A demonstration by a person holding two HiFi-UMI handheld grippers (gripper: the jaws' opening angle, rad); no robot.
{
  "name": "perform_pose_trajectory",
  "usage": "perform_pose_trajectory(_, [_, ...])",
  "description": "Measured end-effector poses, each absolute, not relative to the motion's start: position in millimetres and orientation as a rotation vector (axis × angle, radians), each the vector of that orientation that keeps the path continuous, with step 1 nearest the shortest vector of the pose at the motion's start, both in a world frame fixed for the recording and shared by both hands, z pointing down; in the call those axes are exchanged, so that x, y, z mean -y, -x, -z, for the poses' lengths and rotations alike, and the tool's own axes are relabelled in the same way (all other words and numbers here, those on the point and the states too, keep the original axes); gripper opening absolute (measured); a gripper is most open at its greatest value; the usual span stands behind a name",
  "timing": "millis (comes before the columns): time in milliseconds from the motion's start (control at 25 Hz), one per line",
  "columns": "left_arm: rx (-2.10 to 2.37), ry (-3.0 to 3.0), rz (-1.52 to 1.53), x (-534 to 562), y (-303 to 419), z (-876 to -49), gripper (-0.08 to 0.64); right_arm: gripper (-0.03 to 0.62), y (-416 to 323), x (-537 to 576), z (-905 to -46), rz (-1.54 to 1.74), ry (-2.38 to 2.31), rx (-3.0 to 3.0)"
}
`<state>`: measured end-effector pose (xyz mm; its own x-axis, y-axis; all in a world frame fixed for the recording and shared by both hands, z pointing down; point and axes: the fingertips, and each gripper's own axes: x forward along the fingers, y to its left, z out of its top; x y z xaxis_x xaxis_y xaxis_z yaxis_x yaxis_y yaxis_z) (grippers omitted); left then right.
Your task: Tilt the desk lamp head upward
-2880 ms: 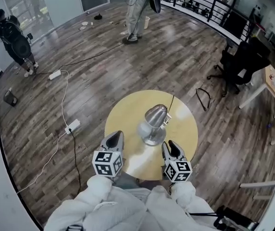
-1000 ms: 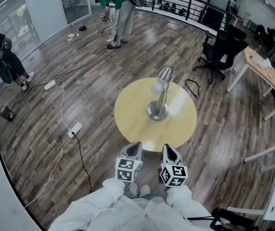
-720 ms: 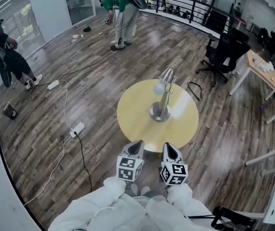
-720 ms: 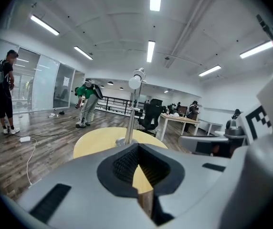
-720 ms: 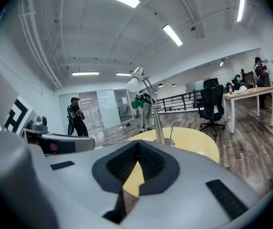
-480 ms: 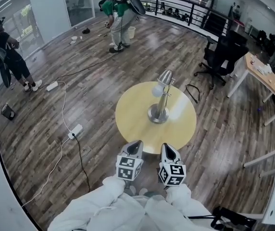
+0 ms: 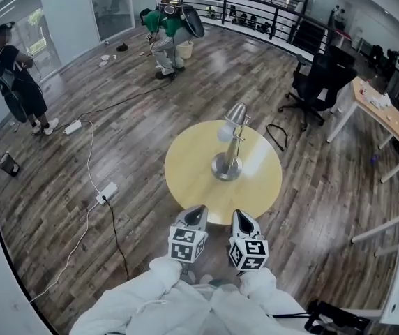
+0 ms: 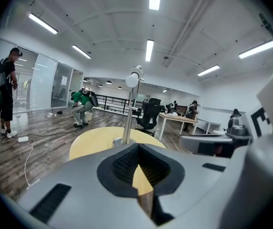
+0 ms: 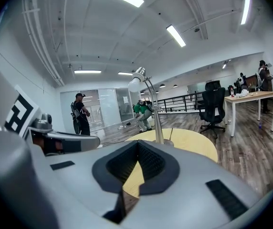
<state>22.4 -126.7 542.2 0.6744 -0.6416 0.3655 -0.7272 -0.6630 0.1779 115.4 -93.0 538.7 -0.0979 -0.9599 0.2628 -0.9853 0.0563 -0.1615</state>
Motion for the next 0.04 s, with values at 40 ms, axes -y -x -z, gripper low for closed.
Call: perform_pose_trajectory(40, [1.081,-2.579,-0.394,124.9,-22.3,-543.1,0.0,0.012,-115.0,91.6,-539.6,-0.464,-2.051,2.218])
